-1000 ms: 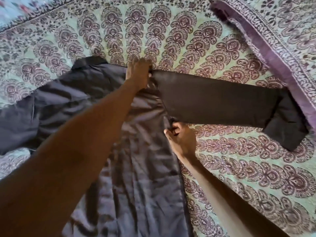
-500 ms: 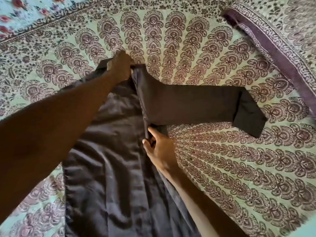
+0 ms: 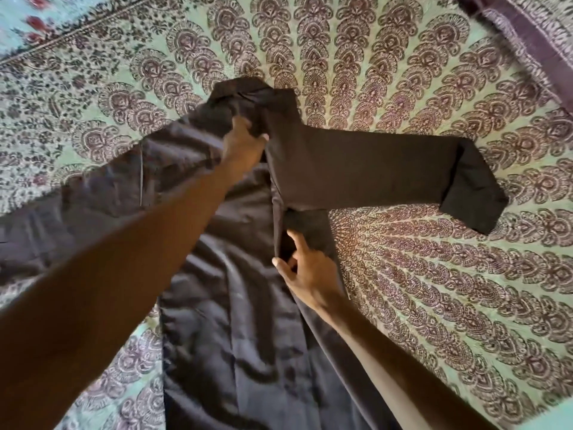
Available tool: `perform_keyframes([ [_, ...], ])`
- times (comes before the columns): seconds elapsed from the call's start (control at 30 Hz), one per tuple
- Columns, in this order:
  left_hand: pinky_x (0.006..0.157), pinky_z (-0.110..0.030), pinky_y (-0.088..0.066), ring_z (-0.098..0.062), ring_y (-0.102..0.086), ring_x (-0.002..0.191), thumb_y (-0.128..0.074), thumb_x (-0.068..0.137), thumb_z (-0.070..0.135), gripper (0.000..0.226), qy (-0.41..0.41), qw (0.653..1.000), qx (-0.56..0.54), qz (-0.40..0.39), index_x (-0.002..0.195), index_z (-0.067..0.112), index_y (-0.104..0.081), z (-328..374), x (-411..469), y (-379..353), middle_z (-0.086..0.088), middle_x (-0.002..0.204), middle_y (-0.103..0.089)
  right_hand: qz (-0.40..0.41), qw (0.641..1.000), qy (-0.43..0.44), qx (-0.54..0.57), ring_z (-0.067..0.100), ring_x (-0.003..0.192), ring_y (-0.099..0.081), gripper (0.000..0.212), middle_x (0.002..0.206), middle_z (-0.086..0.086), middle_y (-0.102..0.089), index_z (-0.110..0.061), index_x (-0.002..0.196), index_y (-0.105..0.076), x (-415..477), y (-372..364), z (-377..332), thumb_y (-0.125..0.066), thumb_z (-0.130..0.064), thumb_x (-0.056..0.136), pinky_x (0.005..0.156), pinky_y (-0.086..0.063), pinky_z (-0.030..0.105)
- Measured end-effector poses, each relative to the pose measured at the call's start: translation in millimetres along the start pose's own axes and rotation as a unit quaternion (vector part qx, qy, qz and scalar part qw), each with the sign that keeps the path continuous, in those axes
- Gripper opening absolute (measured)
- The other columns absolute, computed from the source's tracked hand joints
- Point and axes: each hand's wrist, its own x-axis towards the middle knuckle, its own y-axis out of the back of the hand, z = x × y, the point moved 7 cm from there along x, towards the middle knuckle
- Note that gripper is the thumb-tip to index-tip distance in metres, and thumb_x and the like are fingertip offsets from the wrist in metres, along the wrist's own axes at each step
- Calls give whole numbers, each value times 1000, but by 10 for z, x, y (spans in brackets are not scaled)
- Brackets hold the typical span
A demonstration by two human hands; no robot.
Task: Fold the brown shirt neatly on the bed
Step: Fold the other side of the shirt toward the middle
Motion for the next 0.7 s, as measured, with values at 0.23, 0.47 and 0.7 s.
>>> perform_keyframes([
  [0.23,83,-39,-47,-37,-61,104,-69,80,34,50,53,992,-32,-107,115,12,-42,543,-2208,457,-15,107,-66,-59,995,-18,-77,31,96,-68,51,105,8,-72,-28,128,-52,-750,-87,320,-52,-57,85,79,-54,37],
  [0.47,77,-38,-53,-37,-64,94,-66,72,21,39,103,981,30,-164,106,13,-49,4,-3223,335,-18,101,-66,-65,988,0,-140,26,92,-69,40,105,0,-71,-31,124,-53,-1555,-171,273,-54,-49,88,72,-51,32],
  [0.7,67,-42,-61,-24,-68,58,-69,66,9,18,232,936,-119,-237,64,15,-52,-617,-3960,190,-14,65,-66,-49,974,0,-220,19,70,-70,41,89,-2,-72,-25,114,-58,-2326,-528,269,-70,-31,75,58,-55,31],
])
